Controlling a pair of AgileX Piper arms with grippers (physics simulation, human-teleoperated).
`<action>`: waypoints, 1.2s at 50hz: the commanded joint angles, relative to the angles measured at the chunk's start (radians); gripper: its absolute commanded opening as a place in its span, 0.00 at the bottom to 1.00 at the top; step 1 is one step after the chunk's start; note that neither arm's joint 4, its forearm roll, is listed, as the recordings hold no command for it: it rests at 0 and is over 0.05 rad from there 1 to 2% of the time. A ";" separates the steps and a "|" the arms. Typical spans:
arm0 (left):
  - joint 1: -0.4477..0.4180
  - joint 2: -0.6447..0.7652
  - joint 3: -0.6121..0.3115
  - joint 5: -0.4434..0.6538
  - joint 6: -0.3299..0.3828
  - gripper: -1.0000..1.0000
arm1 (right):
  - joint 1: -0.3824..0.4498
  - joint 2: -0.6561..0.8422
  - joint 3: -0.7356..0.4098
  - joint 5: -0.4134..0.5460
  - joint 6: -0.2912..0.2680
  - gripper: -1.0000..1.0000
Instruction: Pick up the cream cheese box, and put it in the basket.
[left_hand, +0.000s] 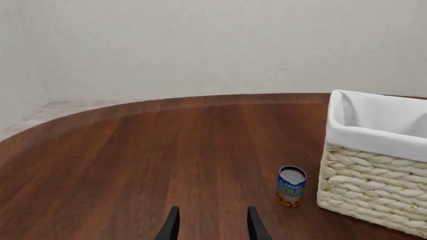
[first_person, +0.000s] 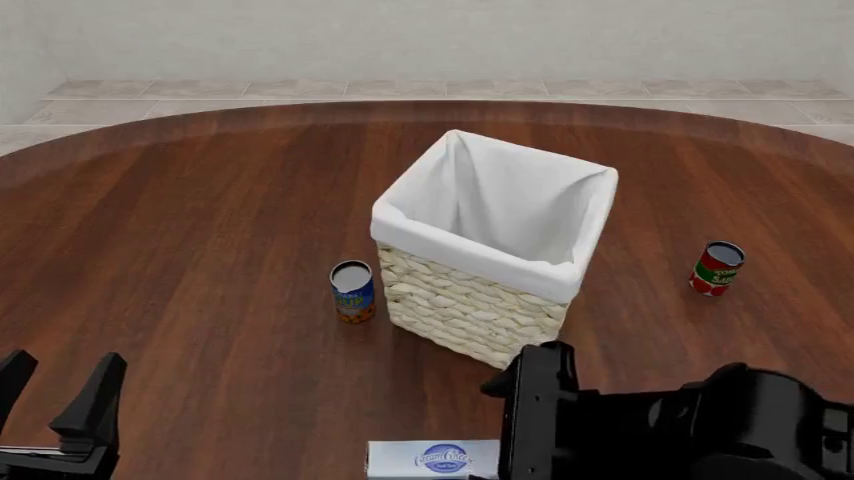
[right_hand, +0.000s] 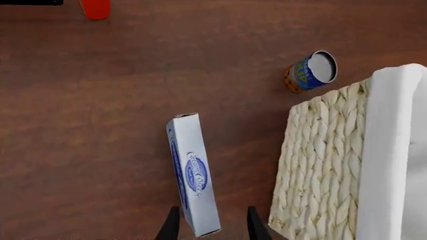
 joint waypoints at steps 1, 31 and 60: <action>0.000 0.000 0.000 -0.001 0.000 1.00 | 0.010 0.010 0.009 0.002 -0.006 1.00; -0.001 -0.016 0.000 0.014 -0.002 1.00 | 0.027 0.078 0.002 -0.038 -0.008 1.00; 0.000 -0.002 0.000 0.002 -0.001 1.00 | 0.049 0.099 0.033 -0.079 0.008 1.00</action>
